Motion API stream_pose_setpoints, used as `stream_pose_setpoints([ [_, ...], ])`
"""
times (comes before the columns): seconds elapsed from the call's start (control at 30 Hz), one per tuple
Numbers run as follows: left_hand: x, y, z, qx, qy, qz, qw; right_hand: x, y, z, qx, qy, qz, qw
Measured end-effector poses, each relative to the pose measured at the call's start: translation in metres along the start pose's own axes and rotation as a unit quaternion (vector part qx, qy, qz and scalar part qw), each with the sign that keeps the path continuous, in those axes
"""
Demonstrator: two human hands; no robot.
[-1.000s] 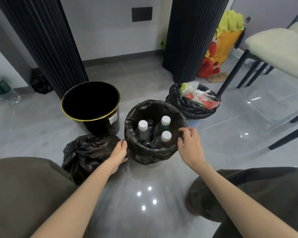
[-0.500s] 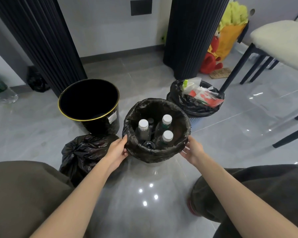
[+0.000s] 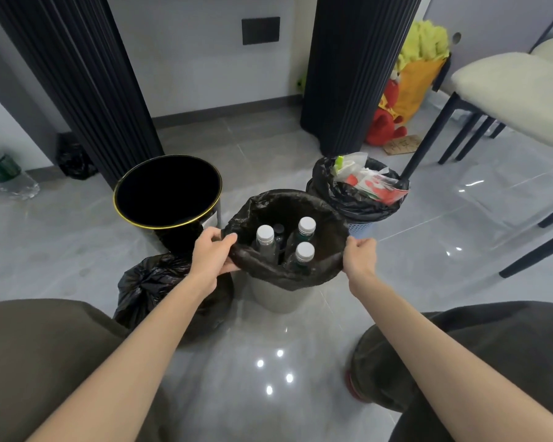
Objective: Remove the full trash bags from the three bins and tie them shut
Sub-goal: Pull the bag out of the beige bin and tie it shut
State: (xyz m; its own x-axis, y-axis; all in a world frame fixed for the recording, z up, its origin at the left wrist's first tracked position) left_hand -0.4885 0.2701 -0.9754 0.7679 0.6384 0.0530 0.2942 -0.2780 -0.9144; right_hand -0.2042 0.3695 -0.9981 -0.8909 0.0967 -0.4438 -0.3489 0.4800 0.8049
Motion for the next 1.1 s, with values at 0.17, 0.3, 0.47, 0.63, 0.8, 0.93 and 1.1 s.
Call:
stream_pose_setpoints([
  [0.17, -0.013, -0.014, -0.002, 0.005, -0.052, -0.067, 0.996, -0.013, 0.020, -0.010, -0.029, -0.029, 0.078, 0.996],
  [0.3, -0.024, -0.033, -0.005, 0.101, -0.096, -0.053, 0.989, -0.022, 0.050, -0.028, -0.170, -0.058, 0.004, 0.984],
  [0.47, -0.004, -0.044, 0.002, 0.135, -0.066, 0.036, 0.988, -0.020, 0.074, -0.031, -0.283, -0.087, -0.138, 0.945],
  [0.63, 0.018, -0.057, 0.024, 0.119, -0.074, 0.235, 0.962, 0.006, 0.101, -0.003, -0.284, -0.047, -0.323, 0.902],
  [0.8, 0.029, -0.044, 0.068, -0.007, -0.013, 0.318, 0.948, 0.024, 0.075, 0.044, -0.120, 0.029, -0.439, 0.890],
  [0.93, 0.030, -0.033, 0.090, -0.065, 0.007, 0.309, 0.949, 0.024, 0.049, 0.065, -0.043, 0.048, -0.394, 0.917],
  [1.1, 0.038, -0.008, 0.089, -0.142, 0.022, 0.211, 0.967, 0.031, 0.016, 0.073, -0.023, 0.077, -0.361, 0.929],
])
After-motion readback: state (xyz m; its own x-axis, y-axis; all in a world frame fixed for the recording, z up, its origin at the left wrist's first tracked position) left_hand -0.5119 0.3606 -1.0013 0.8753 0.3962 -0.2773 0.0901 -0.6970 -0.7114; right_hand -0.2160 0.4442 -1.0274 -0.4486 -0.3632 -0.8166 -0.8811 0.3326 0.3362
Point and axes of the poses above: each hand's wrist, its own z-axis towards the middle knuckle, its own x-axis out of the palm, y = z × x, the point moved 8 cm from there along z, towards the middle knuckle, and after that the axes turned 10 degrees about -z, right-handed, at the moved point
